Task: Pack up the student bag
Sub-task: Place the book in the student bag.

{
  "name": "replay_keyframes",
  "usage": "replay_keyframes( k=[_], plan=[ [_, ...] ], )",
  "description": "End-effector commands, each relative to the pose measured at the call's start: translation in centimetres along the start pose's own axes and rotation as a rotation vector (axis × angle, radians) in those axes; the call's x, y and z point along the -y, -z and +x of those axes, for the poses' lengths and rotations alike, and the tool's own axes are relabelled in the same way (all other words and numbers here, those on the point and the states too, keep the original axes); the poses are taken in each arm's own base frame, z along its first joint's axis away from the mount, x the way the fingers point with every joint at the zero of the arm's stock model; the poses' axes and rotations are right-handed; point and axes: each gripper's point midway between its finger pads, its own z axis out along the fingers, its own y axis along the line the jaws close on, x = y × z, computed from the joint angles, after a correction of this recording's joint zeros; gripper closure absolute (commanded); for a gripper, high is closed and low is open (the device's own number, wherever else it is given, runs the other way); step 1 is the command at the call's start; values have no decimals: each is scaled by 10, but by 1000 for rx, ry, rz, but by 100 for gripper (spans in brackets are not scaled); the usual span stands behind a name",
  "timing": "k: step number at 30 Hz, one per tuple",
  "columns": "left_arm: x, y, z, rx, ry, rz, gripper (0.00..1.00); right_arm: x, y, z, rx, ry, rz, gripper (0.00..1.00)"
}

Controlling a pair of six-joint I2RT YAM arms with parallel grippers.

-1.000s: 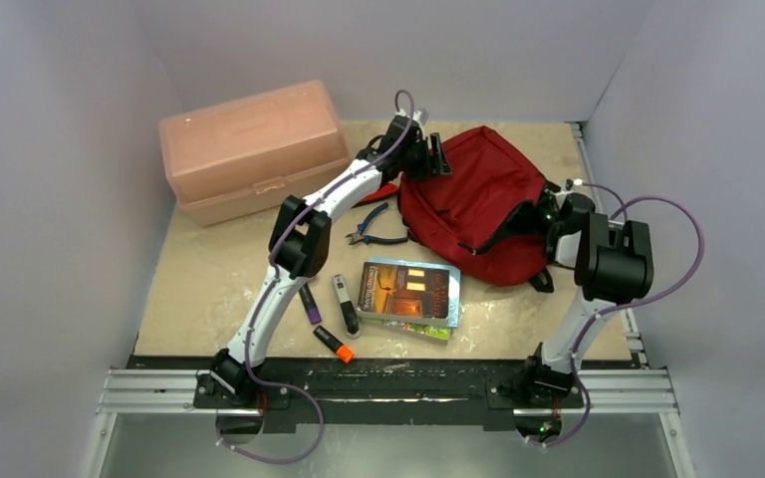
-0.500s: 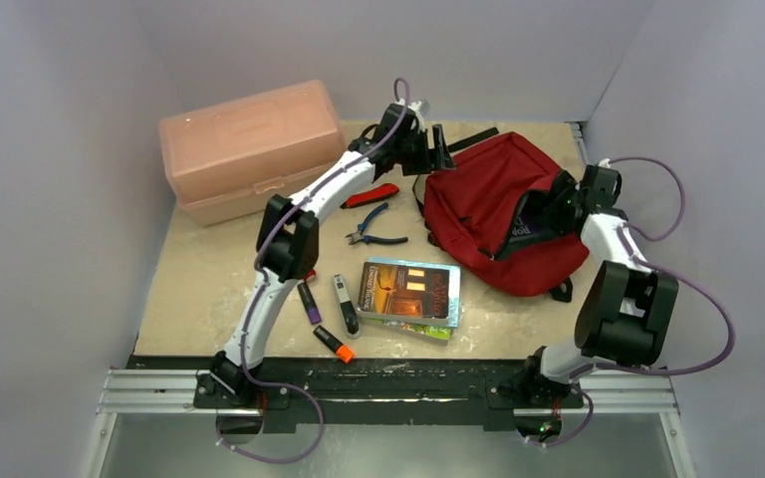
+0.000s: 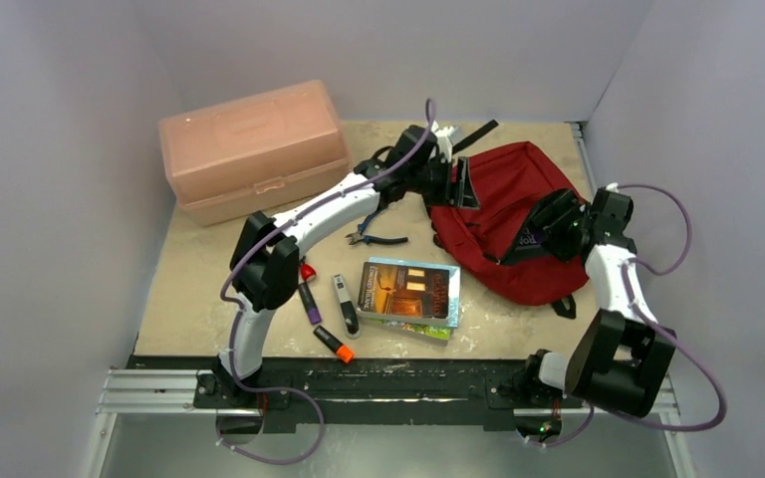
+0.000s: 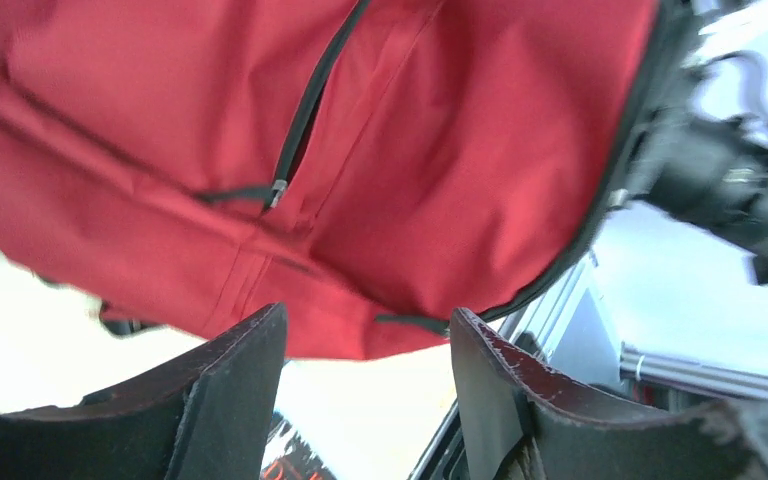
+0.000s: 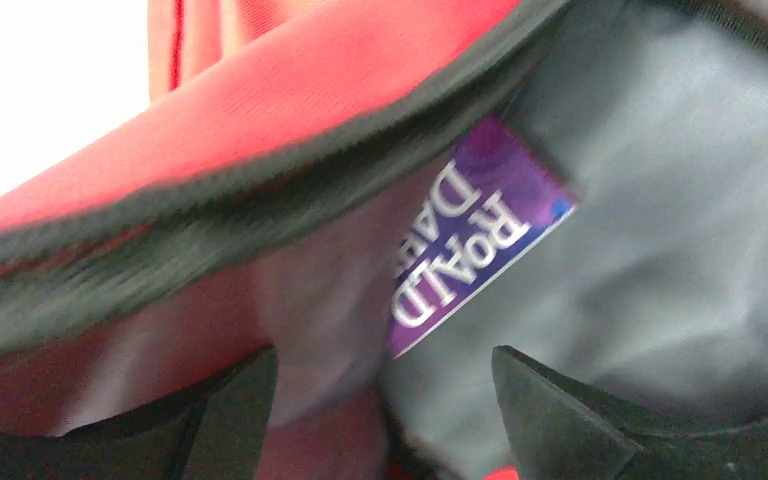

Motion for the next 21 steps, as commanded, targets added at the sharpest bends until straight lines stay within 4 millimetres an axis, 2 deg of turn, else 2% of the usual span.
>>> replay_keyframes(
  k=[1, 2, 3, 6, 8, 10, 12, 14, 16, 21],
  plan=[
    [-16, 4, 15, 15, 108, -58, 43, -24, 27, -4, 72, -148, -78, 25],
    [-18, 2, 21, 11, 143, -54, 44, -14, 34, -11, 121, -112, -8, 30],
    [-14, 0, 25, 4, 158, -21, 45, 3, 43, -20, 176, -68, 103, 30],
    [14, -3, 33, -5, 132, 146, 39, 42, 70, -23, 232, 30, 338, 30],
    [42, -2, 36, 15, 61, 305, 35, 42, 80, -10, 211, 54, 321, 30],
    [63, 1, 36, 54, -14, 441, 34, 38, 86, 11, 159, 50, 266, 29],
    [72, 2, 44, 48, -64, 519, 33, 30, 89, 37, 96, 36, 174, 30],
    [75, -1, 54, 22, -121, 561, 33, 27, 97, 56, 70, 38, 123, 30],
    [70, -6, 67, -6, -175, 571, 32, 21, 113, 65, 84, 30, 76, 30],
    [62, -15, 90, -66, -289, 591, 26, -8, 149, 75, 178, 48, -112, 28]
  ],
)
